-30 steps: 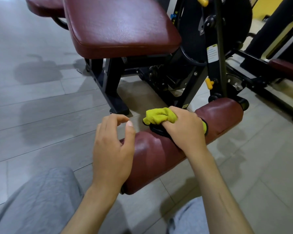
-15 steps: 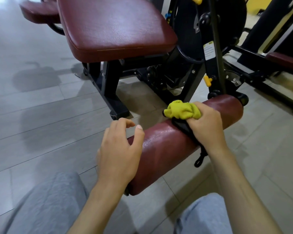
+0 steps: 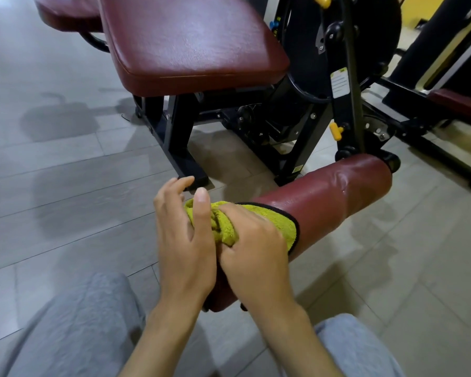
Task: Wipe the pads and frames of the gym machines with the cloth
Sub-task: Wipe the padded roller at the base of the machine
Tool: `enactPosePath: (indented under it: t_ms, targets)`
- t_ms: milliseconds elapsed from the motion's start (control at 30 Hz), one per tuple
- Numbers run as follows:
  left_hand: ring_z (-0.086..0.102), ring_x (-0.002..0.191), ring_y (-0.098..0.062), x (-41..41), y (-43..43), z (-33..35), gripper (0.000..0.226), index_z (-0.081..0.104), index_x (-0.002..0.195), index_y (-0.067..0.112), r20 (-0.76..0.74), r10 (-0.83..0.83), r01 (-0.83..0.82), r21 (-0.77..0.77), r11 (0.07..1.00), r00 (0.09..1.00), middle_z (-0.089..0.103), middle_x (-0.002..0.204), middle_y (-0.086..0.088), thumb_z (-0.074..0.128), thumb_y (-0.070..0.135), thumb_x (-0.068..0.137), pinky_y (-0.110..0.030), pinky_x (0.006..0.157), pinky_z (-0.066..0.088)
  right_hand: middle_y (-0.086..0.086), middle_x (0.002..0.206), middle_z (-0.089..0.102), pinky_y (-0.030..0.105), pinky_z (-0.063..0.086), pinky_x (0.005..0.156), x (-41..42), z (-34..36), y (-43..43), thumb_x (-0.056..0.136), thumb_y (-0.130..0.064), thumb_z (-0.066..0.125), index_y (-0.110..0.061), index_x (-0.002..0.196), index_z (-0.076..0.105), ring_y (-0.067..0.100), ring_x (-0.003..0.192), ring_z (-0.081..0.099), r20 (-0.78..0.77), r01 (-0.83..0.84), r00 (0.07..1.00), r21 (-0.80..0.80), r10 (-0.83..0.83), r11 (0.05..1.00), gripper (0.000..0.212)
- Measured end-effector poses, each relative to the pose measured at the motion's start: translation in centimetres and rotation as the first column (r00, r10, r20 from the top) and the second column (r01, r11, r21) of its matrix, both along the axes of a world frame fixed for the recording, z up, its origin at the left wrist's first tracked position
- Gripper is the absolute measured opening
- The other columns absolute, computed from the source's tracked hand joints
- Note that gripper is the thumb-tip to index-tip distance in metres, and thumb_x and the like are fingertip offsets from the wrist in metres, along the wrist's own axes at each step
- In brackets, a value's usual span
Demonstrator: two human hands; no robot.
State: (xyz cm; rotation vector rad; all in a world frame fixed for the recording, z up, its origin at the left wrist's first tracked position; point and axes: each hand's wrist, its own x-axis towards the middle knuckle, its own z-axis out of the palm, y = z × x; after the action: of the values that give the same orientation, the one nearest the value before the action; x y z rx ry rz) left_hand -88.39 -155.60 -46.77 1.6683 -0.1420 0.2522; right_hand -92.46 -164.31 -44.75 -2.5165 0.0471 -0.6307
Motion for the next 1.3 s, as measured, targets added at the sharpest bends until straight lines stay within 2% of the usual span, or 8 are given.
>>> enactPosePath:
  t_ms: [100,267,500,700,1000,1100,1200,1300]
  targets:
    - [0.038,0.141,-0.01,-0.1,0.1,-0.1,0.05,0.043,0.139,0.04,0.026,-0.016,0.014,0.093,0.996,1.0,0.038,0.147,0.012,0.027,0.066,0.099,-0.043,0.117,0.035,-0.007,0.085,0.066,0.038,0.048,0.067,1.1,0.2,-3.5,0.082,-0.027,0.056,-0.026,0.092,0.066,0.019,0.076,0.06,0.003,-0.008,1.0,-0.046,0.008,0.999,0.014]
    - [0.034,0.14,-0.006,0.0,-0.1,0.3,0.052,0.041,0.141,0.038,0.095,-0.08,0.033,0.423,0.906,0.992,0.041,0.146,0.016,0.025,0.066,0.101,-0.029,0.111,0.029,-0.001,0.073,0.062,0.036,0.037,0.061,3.9,0.2,-12.6,0.078,-0.034,0.058,-0.02,0.085,0.062,0.031,0.077,0.061,0.03,0.267,0.964,-0.12,-0.266,0.956,0.016]
    - [0.037,0.124,0.0,0.5,-0.8,1.1,0.062,0.049,0.131,0.041,0.012,-0.18,0.131,0.639,0.758,0.984,0.046,0.135,0.022,0.015,0.078,0.094,-0.033,0.099,0.036,-0.002,0.06,0.055,0.036,0.035,0.061,6.3,0.3,-19.5,0.081,-0.029,0.06,-0.015,0.077,0.061,0.031,0.068,0.05,0.002,0.321,0.947,-0.094,-0.322,0.942,0.015]
    - [0.031,0.108,0.012,0.3,-1.0,1.1,0.064,0.052,0.126,0.045,-0.007,-0.155,0.121,0.666,0.736,0.988,0.046,0.124,0.029,0.012,0.081,0.091,-0.029,0.087,0.032,0.007,0.076,0.068,0.039,0.047,0.065,7.7,-0.3,-26.2,0.085,-0.021,0.062,-0.016,0.084,0.066,0.036,0.078,0.063,0.045,0.373,0.927,-0.2,-0.372,0.906,0.006]
    - [0.047,0.112,0.002,0.4,-1.4,1.0,0.065,0.052,0.126,0.043,0.004,-0.066,0.051,0.598,0.8,0.998,0.052,0.119,0.029,0.011,0.08,0.091,-0.034,0.084,0.037,0.013,0.085,0.067,0.034,0.036,0.07,10.3,1.6,-33.3,0.084,-0.016,0.058,-0.016,0.089,0.066,0.044,0.091,0.063,-0.011,0.579,0.807,-0.183,-0.591,0.794,0.01]
    - [0.05,0.115,-0.001,0.3,-1.4,1.0,0.066,0.053,0.125,0.042,-0.003,-0.053,0.045,0.59,0.806,0.999,0.056,0.121,0.026,0.014,0.082,0.09,-0.034,0.085,0.037,0.008,0.08,0.067,0.037,0.04,0.066,9.6,0.6,-29.1,0.083,-0.024,0.062,-0.021,0.085,0.06,0.041,0.083,0.064,-0.042,0.445,0.875,-0.32,-0.482,0.836,0.004]
    - [0.05,0.114,-0.002,0.3,-1.5,0.9,0.068,0.054,0.127,0.041,-0.004,-0.057,0.048,0.585,0.809,0.998,0.057,0.123,0.023,0.016,0.083,0.089,-0.034,0.085,0.037,0.004,0.073,0.066,0.036,0.039,0.059,8.4,-0.7,-25.8,0.083,-0.028,0.066,-0.022,0.087,0.064,0.034,0.074,0.061,-0.029,0.265,0.958,-0.282,-0.284,0.922,0.007]
    - [0.05,0.115,-0.002,0.3,-1.3,0.8,0.067,0.054,0.126,0.04,-0.001,-0.067,0.056,0.564,0.824,0.998,0.058,0.123,0.022,0.018,0.082,0.089,-0.033,0.085,0.037,0.004,0.074,0.068,0.04,0.049,0.063,8.7,-0.2,-27.7,0.084,-0.026,0.067,-0.021,0.09,0.068,0.037,0.078,0.064,-0.003,0.294,0.951,-0.293,-0.308,0.91,0.008]
